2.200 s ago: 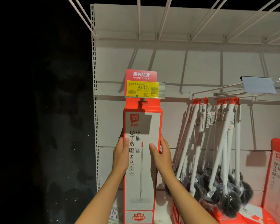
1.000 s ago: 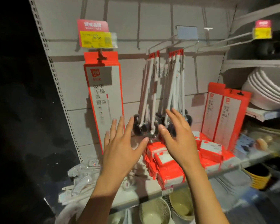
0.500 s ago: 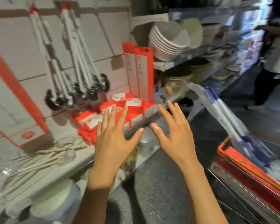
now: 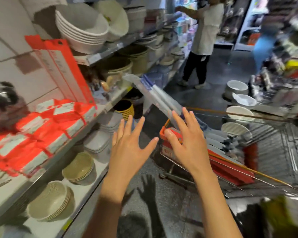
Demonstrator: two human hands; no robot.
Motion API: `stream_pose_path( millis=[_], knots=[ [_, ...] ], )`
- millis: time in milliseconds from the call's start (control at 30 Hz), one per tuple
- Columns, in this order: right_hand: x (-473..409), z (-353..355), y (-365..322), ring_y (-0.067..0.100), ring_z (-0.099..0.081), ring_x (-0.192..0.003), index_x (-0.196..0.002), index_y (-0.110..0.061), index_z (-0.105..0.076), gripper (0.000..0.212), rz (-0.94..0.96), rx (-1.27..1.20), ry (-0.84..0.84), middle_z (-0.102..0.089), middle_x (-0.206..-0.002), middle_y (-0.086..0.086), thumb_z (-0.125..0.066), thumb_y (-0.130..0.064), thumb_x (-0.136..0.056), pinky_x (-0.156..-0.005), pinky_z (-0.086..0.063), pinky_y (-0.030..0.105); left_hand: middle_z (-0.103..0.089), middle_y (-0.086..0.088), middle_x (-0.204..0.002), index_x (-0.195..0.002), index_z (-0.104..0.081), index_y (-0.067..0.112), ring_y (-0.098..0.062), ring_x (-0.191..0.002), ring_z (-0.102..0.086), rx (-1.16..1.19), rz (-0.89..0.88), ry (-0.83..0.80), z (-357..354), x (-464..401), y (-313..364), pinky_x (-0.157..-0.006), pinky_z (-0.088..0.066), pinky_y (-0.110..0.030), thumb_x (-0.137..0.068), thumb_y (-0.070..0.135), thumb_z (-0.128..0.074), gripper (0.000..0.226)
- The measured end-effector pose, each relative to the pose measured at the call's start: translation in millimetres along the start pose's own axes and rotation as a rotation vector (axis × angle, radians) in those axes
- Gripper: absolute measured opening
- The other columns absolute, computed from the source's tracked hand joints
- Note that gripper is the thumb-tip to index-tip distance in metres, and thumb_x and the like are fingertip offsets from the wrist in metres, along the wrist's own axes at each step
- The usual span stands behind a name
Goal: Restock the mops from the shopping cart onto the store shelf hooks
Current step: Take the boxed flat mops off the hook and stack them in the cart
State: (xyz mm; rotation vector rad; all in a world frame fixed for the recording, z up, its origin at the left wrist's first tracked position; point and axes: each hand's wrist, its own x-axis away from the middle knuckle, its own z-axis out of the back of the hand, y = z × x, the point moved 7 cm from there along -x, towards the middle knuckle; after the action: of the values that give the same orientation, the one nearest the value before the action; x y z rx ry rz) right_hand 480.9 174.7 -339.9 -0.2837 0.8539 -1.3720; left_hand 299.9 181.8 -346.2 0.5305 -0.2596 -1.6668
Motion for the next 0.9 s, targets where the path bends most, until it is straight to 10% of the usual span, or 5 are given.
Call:
stream_pose_path(
  millis=[900],
  knots=[
    [-82,-25,318,0.011,-0.018,-0.152,-0.153,-0.032,-0.038,0.063,-0.790,-0.074,0.088,-0.026,-0.164,-0.006,-0.042,-0.061,-0.097,-0.121,-0.017,0.036,-0.024,-0.004,-0.165,-0.158,-0.028,0.025,-0.022,-0.152,-0.020,0.075,-0.248,-0.694,-320,-234,81,-0.123,-0.017,-0.039,-0.097,0.065,-0.041,0.074]
  ],
)
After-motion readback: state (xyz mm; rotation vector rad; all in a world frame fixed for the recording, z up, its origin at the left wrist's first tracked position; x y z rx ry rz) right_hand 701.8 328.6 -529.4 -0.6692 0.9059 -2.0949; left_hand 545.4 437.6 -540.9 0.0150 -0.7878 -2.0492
